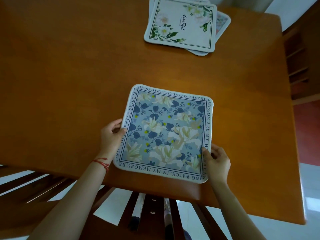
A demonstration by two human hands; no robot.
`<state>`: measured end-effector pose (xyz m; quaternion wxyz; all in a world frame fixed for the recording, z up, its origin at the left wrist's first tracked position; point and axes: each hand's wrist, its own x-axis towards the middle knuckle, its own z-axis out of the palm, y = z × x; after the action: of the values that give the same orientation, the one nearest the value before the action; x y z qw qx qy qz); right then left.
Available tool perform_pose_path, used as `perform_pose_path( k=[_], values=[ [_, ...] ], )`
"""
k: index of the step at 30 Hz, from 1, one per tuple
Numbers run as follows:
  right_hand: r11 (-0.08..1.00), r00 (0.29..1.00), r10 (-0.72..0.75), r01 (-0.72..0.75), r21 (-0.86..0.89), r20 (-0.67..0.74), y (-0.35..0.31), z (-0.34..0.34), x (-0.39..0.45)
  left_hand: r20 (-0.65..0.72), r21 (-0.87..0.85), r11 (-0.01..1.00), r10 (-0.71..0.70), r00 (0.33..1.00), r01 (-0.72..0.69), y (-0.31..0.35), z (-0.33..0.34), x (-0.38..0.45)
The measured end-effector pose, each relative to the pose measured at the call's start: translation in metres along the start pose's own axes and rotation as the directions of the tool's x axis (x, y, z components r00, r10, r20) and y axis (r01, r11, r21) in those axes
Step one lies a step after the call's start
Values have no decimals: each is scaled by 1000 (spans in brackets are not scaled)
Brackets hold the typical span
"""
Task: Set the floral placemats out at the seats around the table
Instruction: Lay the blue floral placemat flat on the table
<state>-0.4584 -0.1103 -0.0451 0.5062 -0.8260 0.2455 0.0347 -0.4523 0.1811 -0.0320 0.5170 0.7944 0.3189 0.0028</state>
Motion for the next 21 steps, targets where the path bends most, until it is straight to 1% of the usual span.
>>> perform_pose_path(
  k=[3, 5, 10, 13, 21],
  values=[
    [999, 999, 18, -19, -35, -37, 1, -5, 3, 4, 5, 1000, 10, 1000, -10, -7, -4, 0],
    [998, 998, 4, -7, -60, -56, 1, -8, 5, 2, 17, 1000, 25, 1000, -26, -10, -5, -1],
    [990, 998, -28, 21, -138, -52, 0, -9, 7, 16, 32, 999, 35, 999, -35, -15, -8, -3],
    [989, 999, -21, 16, -144, -34, -1, -7, 8, 23, 33, 999, 40, 999, -40, -12, -6, -2],
    [989, 998, -40, 33, -144, -42, -3, -6, 14, 7, 19, 998, 60, 998, -60, -6, -1, 7]
  ],
)
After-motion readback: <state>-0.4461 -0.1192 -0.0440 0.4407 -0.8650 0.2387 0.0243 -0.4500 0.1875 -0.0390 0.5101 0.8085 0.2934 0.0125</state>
